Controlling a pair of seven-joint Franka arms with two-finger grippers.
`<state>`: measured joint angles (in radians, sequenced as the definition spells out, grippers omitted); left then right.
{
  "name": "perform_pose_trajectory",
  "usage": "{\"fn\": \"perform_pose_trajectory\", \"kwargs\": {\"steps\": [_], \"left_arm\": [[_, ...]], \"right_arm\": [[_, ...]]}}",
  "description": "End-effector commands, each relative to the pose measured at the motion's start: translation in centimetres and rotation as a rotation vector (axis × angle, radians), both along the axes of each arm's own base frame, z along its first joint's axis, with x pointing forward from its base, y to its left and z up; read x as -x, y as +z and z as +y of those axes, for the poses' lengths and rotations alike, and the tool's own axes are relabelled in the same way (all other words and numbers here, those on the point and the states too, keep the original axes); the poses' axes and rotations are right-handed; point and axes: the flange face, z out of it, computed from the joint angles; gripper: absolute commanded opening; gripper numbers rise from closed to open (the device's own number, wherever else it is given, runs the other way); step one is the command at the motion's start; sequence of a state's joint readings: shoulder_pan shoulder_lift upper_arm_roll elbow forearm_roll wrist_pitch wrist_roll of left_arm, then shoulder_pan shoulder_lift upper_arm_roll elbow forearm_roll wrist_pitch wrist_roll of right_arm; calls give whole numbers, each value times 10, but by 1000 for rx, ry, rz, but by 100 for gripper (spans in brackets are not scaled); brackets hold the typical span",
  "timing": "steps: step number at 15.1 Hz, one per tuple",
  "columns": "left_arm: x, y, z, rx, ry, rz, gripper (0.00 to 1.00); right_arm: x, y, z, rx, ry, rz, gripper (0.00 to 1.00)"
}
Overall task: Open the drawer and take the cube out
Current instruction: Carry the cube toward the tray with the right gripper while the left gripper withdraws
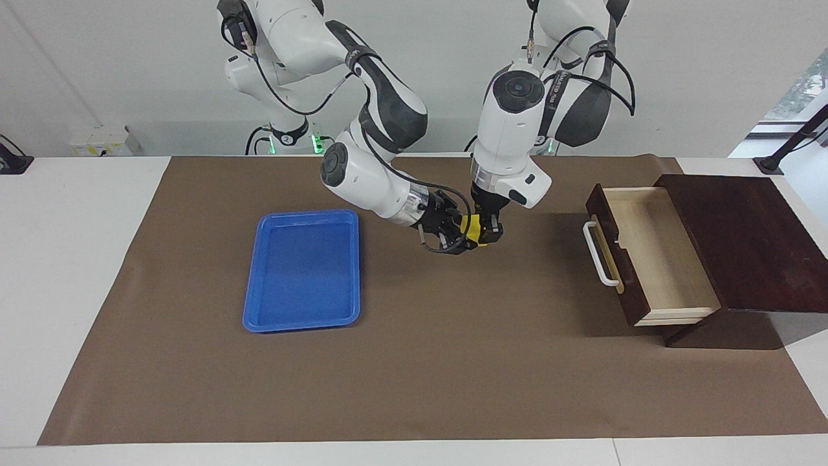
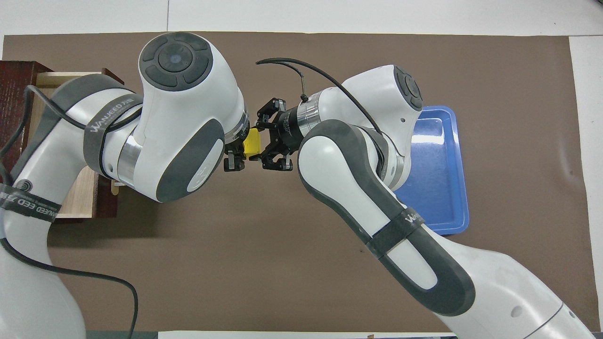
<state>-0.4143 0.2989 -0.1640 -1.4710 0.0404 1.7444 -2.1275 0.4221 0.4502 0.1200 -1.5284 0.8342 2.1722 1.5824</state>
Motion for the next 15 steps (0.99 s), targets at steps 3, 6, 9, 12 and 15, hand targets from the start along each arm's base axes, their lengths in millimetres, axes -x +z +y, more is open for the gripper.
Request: {"fn": "perform_pose_trajectory", "kwargs": {"steps": [3,6,9,12,15], "left_arm": [[-1,8,10,-15,16,8,76],[-10,13,16,-17,30,14,100],[-14,16,17,-14,32,9,100],[-25,15,32,-19,48,-15,100],[-28,-1,47,-25,4,-4,100]], "right_arm": [[-5,-2,-7,-6,2,19,0],[-6,-2,-8,-7,-1,20,0],[-7,-2,-10,-6,-3,20,0],[-16,-5,-28,2,-12,38,0],[-41,-7,-83,2,-71,56,0]]}}
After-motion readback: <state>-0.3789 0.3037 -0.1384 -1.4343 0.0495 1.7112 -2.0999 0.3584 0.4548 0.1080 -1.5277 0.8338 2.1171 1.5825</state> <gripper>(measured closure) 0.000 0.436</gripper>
